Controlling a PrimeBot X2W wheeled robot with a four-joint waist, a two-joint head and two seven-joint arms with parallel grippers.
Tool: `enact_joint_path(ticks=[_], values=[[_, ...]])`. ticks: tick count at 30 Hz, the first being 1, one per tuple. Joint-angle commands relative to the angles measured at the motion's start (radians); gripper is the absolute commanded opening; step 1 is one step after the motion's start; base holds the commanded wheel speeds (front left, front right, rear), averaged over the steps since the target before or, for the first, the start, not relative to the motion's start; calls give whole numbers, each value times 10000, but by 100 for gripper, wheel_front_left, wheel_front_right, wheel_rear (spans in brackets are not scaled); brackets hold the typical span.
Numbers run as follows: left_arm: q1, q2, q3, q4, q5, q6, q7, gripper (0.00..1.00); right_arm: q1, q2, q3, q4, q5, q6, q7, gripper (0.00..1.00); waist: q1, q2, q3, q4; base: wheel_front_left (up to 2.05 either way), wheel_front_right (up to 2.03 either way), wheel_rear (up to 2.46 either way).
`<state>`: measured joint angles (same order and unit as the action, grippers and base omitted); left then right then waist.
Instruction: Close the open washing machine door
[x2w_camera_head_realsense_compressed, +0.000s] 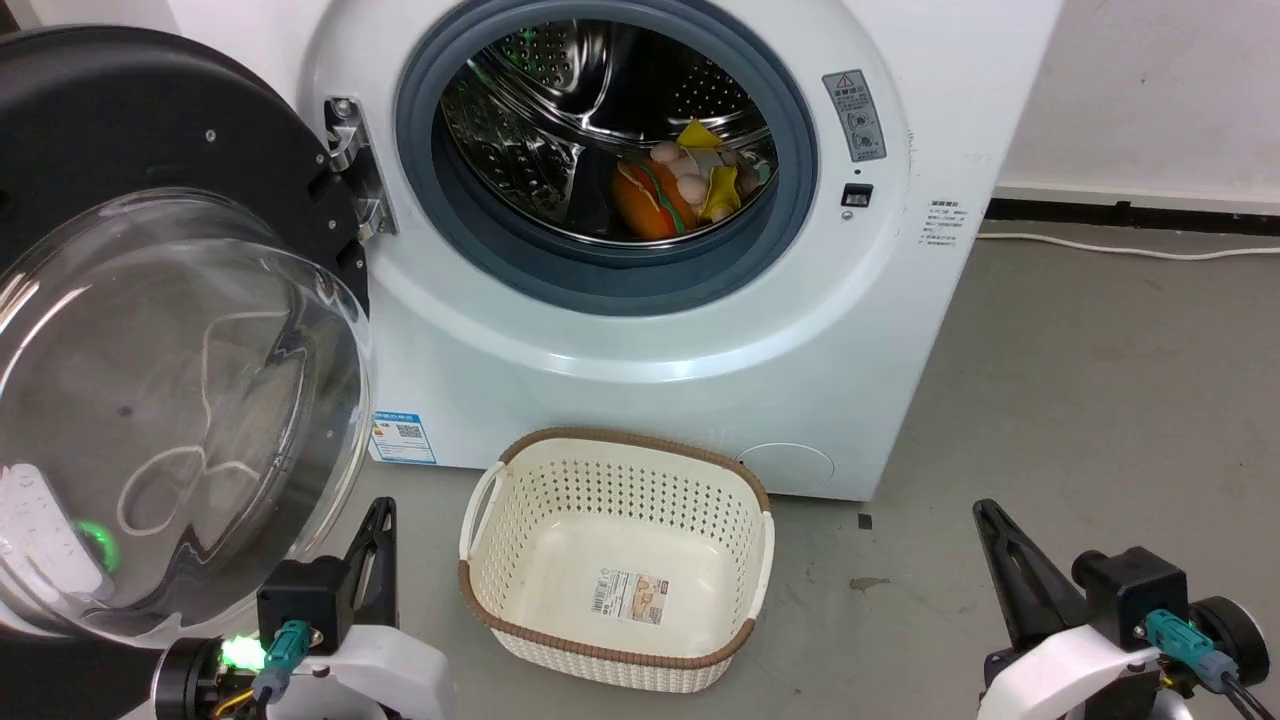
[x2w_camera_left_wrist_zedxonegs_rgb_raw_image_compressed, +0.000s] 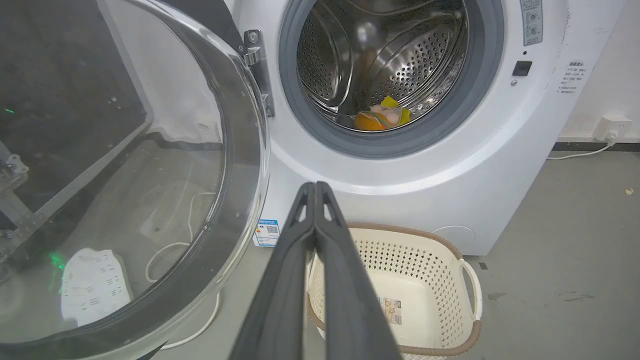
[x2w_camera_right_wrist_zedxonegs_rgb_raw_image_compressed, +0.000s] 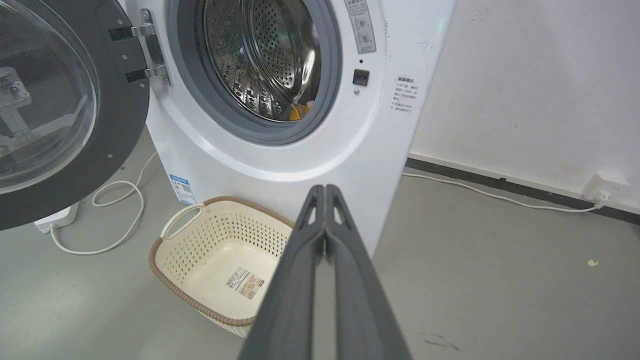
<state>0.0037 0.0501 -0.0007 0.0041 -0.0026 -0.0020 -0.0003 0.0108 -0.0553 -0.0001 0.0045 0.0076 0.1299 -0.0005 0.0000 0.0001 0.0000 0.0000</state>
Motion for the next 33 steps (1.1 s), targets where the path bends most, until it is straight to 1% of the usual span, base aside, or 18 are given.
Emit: enact_joint_path(ticks=[1,20,21,33], values=[[-37,1,7,-41,26,20,3,0,-108,51,1,-45,-76,8,5,0,0,-1,0,0,0,0,0],[-37,1,7,-41,26,20,3,0,-108,51,1,-45,-76,8,5,0,0,-1,0,0,0,0,0],[0,0,0,0,0,0,-1,100,0,0,0,0,1,0,-1,100,0,-1,0,0,0,0,0],[-13,0,-36,33,-56,-48,-189,100,-21,4,-42,103,254,1,-189,100,0,-1,-46,16,0,0,0]])
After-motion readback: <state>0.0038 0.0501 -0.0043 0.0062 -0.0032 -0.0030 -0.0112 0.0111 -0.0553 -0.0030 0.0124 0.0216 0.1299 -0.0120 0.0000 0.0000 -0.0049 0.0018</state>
